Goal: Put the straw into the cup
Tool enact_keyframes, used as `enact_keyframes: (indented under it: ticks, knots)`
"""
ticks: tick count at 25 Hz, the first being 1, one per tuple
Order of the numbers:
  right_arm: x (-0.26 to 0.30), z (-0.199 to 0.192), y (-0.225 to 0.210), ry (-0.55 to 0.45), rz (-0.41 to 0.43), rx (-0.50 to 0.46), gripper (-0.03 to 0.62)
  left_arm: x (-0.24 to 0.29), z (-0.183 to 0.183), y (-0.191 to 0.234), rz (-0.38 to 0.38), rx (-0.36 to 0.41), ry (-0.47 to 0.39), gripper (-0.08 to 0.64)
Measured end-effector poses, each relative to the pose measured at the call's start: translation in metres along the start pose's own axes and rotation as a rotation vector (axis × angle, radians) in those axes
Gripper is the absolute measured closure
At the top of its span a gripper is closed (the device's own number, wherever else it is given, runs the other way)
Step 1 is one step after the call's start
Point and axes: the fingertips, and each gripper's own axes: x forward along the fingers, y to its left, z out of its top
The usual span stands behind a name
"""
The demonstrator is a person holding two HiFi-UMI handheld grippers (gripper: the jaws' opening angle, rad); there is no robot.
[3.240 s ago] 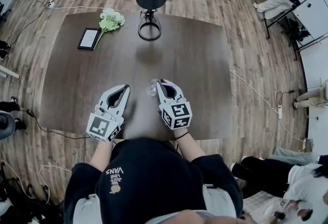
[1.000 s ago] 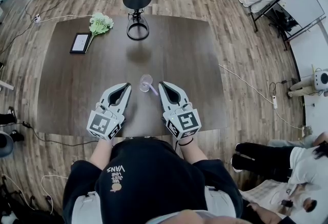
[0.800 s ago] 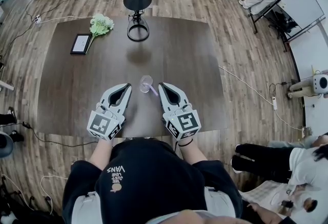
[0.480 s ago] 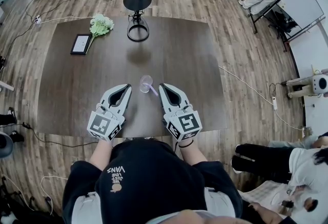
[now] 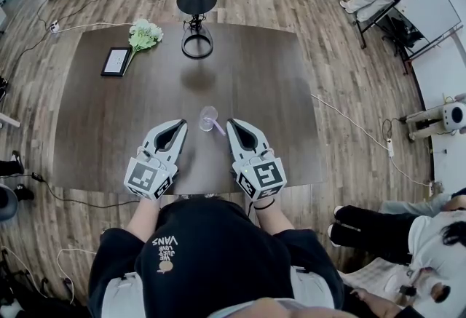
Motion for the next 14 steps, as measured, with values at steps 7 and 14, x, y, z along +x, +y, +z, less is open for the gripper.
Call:
enact_keyframes:
  ticks: [7, 14]
  knots:
    - [-0.0013, -0.0007, -0.0006, 0.004, -0.005, -0.002, 0.575, 0.0002, -0.0007, -0.0017, -0.003, -0.002, 0.002, 0.551]
    - [0.0009, 0.0006, -0.0022, 0.001, -0.007, -0.007, 0.575, 0.0018, -0.0014, 0.0006, -0.005, 0.0, 0.0, 0.55]
